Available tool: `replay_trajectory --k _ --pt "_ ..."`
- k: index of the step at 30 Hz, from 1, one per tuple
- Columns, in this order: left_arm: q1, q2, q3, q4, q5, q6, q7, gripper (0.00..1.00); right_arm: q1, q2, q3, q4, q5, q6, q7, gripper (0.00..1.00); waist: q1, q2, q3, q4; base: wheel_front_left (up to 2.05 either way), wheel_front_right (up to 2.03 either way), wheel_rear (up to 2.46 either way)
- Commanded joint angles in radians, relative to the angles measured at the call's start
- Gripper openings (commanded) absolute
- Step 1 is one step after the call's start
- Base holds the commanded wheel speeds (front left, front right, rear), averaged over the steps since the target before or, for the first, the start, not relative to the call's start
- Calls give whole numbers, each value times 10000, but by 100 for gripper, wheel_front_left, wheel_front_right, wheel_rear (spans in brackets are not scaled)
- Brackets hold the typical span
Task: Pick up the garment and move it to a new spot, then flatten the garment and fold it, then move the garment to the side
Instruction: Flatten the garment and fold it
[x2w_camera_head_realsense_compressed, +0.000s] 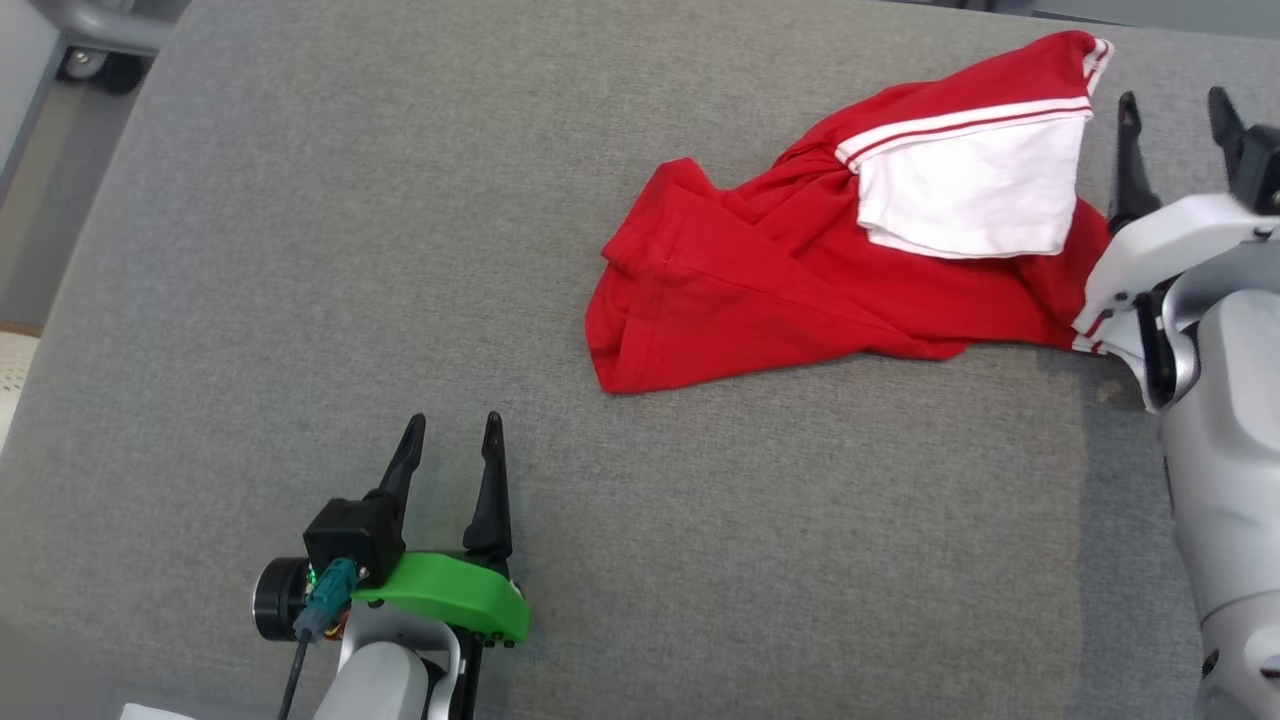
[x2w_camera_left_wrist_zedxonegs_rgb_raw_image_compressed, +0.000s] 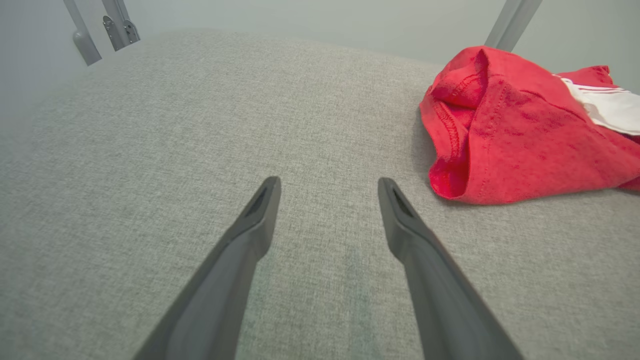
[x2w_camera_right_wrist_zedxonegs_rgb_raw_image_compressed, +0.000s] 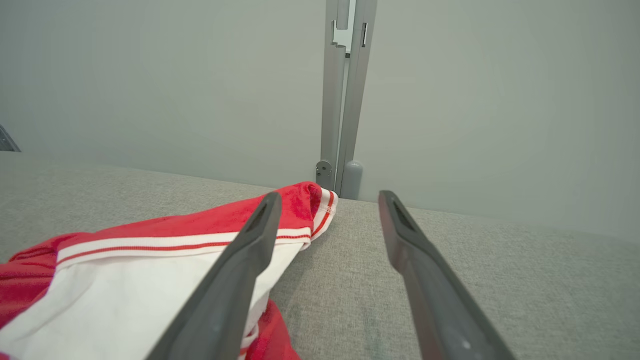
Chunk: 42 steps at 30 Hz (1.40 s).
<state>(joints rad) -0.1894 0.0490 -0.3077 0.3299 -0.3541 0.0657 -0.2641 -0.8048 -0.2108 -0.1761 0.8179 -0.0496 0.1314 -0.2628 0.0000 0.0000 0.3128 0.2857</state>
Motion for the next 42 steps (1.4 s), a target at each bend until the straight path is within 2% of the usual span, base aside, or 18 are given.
replay_trajectory --k 1,7,12,24,36,42 --pt "-194 31 54 -50 154 -66 3 100 492 149 127 -332 221 -15 -24 100 0 0 -187 -662 0 0 0" --pt "-395 33 163 -77 323 -139 3 100 2173 566 712 -1944 772 -15 -24 100 0 0 -441 -1558 0 0 0" --pt "-552 35 310 91 418 -211 2 100 3198 942 1014 -2777 1072 -15 -24 100 0 0 -548 -2232 0 0 0" --pt "-1323 38 730 775 179 -644 3 100 4316 1457 1213 -3333 1299 -15 -24 100 0 0 -340 -3456 0 0 0" --pt "-1953 36 1430 1808 205 -1161 3 100 4372 1528 1143 -3316 1276 -15 -24 100 0 0 -290 -3810 0 0 0" --pt "-2094 36 1509 1779 73 -1375 3 100 4303 1554 1203 -3319 1322 -15 -24 100 0 0 -214 -3799 0 0 0"
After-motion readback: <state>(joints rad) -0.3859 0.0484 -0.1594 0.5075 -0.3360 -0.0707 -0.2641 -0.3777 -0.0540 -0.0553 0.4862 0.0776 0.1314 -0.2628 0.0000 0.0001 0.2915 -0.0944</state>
